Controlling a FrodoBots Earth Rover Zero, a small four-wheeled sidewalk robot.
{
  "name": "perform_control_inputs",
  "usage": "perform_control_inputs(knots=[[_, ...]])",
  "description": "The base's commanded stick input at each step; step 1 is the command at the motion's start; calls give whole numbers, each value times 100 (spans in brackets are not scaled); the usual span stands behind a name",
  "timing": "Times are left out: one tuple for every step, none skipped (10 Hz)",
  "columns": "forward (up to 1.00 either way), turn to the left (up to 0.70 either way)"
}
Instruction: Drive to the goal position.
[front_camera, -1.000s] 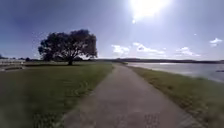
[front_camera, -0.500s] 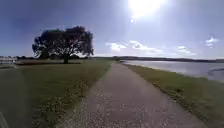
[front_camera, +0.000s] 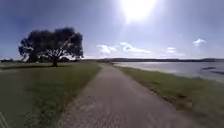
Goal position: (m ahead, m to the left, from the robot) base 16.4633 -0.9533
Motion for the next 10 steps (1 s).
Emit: perform_control_inputs(knots=[[70, 5], [70, 5], [70, 5], [70, 21], [70, 40], [70, 40], [70, 5], [70, 5], [70, 5], [70, 5]])
